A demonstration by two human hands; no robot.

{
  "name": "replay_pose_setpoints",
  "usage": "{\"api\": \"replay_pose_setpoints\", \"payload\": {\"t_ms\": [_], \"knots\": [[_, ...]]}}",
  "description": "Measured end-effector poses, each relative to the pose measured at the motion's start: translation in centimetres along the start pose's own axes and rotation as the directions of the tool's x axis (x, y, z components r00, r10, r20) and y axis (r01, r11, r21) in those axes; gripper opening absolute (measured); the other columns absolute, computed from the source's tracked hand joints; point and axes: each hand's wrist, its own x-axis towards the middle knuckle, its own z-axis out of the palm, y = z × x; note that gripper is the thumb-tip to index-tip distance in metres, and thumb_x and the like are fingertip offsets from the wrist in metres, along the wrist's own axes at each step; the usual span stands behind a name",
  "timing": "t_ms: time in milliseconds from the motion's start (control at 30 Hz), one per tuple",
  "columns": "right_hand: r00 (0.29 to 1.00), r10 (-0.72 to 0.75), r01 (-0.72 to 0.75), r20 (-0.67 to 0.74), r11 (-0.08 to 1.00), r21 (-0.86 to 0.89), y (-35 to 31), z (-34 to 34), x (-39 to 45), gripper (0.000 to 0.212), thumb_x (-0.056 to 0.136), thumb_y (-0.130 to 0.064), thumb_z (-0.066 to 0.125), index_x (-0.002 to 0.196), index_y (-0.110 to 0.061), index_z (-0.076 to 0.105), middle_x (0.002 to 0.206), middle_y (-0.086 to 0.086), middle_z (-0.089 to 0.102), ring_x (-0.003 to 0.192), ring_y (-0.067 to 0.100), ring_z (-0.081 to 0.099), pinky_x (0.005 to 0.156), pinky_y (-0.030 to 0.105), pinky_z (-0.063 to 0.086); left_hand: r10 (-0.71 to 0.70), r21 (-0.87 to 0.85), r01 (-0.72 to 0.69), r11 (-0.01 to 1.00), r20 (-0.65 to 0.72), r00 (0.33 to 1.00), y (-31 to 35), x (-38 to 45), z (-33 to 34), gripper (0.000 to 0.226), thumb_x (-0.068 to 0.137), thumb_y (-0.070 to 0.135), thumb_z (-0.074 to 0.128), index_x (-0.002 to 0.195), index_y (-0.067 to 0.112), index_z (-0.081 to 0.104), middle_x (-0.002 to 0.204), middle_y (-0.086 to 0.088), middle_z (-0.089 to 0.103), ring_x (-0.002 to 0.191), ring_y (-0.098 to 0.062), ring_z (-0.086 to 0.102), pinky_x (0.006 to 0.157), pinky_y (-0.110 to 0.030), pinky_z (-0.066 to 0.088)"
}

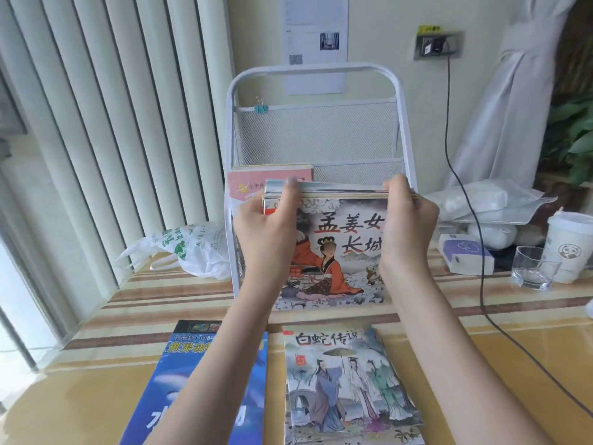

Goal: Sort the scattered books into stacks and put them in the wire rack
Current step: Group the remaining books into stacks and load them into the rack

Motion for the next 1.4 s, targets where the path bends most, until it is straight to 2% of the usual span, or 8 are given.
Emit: {"api": "replay_pose_setpoints", "payload": {"t_ms": [167,433,600,900,967,1067,1233,1400], "knots": [[0.991,-0.125,0.118,0.038,0.982,0.146,-3.8,4.9,2.9,0.051,0.082,-0.015,0.052,0.046,-0.027,0.018,0.050,-0.008,0.014,0.053,0.015,0.013,0.050,0.029,0.011,0.152,-0.072,-0.149,0.986,0.043,0.987,3.0,6.4,0.7,0.050,0.082,0.047,0.060,0.052,0.011,0.044,0.051,-0.007,0.040,0.051,-0.018,0.036,0.049,-0.035,0.033],[0.967,-0.251,0.233,0.048,0.942,0.240,-7.8,12.3,8.6,0.058,0.084,-0.018,0.053,0.040,-0.024,0.016,0.049,-0.008,0.012,0.053,0.014,0.013,0.050,0.028,0.012,0.338,-0.087,-0.338,0.937,-0.018,0.941,5.8,16.6,3.0,0.065,0.077,0.050,0.061,0.056,-0.005,0.032,0.055,-0.021,0.029,0.051,-0.035,0.027,0.048,-0.047,0.026],[0.948,-0.316,0.300,0.039,0.928,0.223,-7.0,16.4,12.3,0.059,0.082,-0.019,0.053,0.034,-0.024,0.018,0.044,-0.008,0.014,0.049,0.012,0.015,0.051,0.029,0.014,0.327,-0.113,-0.325,0.939,0.006,0.945,4.4,21.8,4.2,0.050,0.079,0.047,0.062,0.053,0.022,0.028,0.053,-0.005,0.029,0.053,-0.020,0.027,0.051,-0.035,0.021],[0.966,-0.257,0.257,-0.001,0.966,0.024,-0.4,20.1,15.7,0.052,0.079,-0.027,0.055,0.039,-0.021,0.022,0.036,-0.007,0.019,0.040,0.009,0.018,0.048,0.026,0.016,0.229,0.209,-0.230,0.951,0.029,0.973,-3.2,25.9,3.1,0.060,0.085,0.058,0.053,0.049,0.014,0.036,0.043,0.007,0.037,0.050,-0.018,0.039,0.055,-0.034,0.034],[0.977,-0.211,0.211,-0.012,0.977,-0.028,1.8,20.0,16.0,0.053,0.079,-0.029,0.053,0.035,-0.019,0.025,0.036,-0.006,0.018,0.040,0.011,0.018,0.049,0.027,0.016,0.253,0.433,-0.260,0.863,0.074,0.965,-4.7,25.7,2.3,0.061,0.081,0.068,0.044,0.054,0.013,0.047,0.056,0.003,0.051,0.075,-0.018,0.047,0.078,-0.043,0.041],[0.991,-0.135,0.134,-0.008,0.987,-0.086,4.4,19.9,16.0,0.052,0.078,-0.030,0.052,0.031,-0.018,0.032,0.034,-0.005,0.019,0.041,0.014,0.020,0.050,0.028,0.018,0.259,0.628,-0.310,0.714,0.174,0.950,-6.6,25.3,1.2,0.059,0.086,0.063,0.039,0.084,0.012,0.069,0.116,0.008,0.060,0.119,-0.019,0.035,0.102,-0.045,0.026],[0.997,-0.011,0.024,0.083,0.987,-0.157,6.1,20.2,16.8,0.050,0.078,-0.035,0.053,0.036,-0.015,0.033,0.033,-0.009,0.026,0.041,0.018,0.030,0.049,0.028,0.026,0.233,0.659,-0.298,0.690,0.187,0.954,-9.0,25.3,0.5,0.054,0.092,0.056,0.045,0.095,0.009,0.072,0.130,0.010,0.049,0.126,-0.024,0.029,0.101,-0.042,0.024],[0.953,0.161,-0.091,0.256,0.959,-0.267,7.8,19.0,18.1,0.028,0.083,-0.032,0.052,0.061,-0.019,0.039,0.063,0.008,0.048,0.058,0.020,0.050,0.051,0.027,0.037,0.245,0.678,-0.321,0.661,0.208,0.947,-10.2,25.0,0.6,0.059,0.086,0.064,0.047,0.090,0.010,0.071,0.135,0.009,0.037,0.127,-0.024,0.026,0.093,-0.035,0.022]]}}
